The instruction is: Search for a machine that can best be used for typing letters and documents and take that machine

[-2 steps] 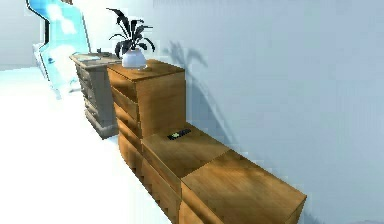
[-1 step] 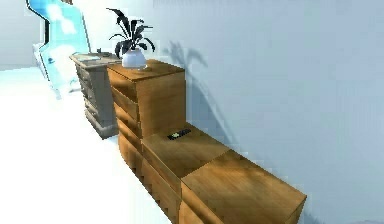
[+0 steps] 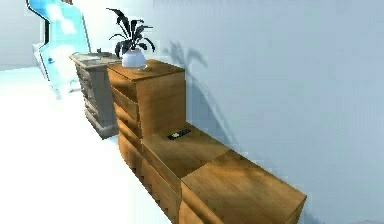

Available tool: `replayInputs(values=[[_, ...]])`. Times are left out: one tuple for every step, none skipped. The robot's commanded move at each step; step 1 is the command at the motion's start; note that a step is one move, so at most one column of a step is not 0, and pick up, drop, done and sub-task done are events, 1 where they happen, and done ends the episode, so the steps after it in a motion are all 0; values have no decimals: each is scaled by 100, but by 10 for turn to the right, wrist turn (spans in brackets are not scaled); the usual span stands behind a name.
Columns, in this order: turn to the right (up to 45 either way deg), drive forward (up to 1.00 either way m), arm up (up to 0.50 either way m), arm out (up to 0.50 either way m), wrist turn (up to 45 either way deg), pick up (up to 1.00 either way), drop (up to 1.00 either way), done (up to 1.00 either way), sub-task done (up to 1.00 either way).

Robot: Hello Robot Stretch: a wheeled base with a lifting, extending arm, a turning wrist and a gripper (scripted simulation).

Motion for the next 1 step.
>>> replayInputs(values=[[0,0,10,0,0,0,0,0,0]])
